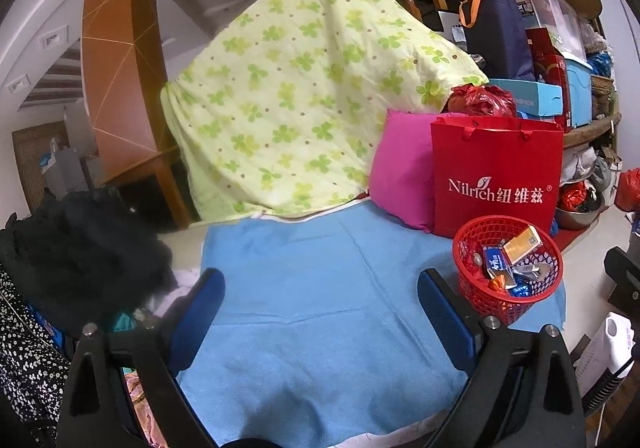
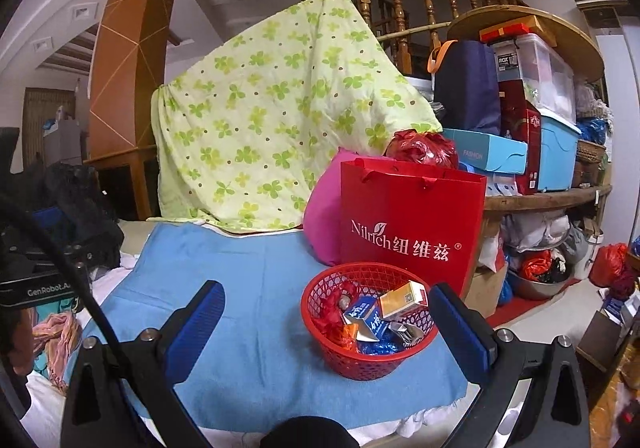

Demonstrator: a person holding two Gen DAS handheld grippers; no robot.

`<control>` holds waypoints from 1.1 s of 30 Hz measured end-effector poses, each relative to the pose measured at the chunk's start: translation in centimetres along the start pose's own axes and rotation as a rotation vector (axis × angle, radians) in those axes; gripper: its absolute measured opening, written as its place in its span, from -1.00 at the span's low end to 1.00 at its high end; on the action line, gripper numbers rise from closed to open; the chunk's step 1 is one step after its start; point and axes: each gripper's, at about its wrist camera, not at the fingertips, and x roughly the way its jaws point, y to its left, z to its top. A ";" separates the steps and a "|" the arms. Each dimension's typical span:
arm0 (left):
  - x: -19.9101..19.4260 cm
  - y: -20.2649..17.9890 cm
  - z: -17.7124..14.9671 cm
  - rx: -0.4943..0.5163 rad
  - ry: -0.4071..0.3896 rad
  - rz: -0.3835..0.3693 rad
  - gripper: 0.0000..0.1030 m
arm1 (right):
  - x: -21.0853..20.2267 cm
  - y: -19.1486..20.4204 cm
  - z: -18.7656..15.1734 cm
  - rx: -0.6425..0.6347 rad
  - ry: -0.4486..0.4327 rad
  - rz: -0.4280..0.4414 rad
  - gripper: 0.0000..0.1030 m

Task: Collect trash

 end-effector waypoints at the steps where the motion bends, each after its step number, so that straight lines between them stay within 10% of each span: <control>1: 0.0 0.0 -0.1 0.000 0.004 -0.002 0.88 | -0.1 0.1 0.0 -0.004 0.001 0.000 1.00; 33: 0.9 -2.6 -1.4 0.058 0.063 -0.062 0.88 | 1.6 -1.9 -0.2 0.057 0.109 -0.077 1.00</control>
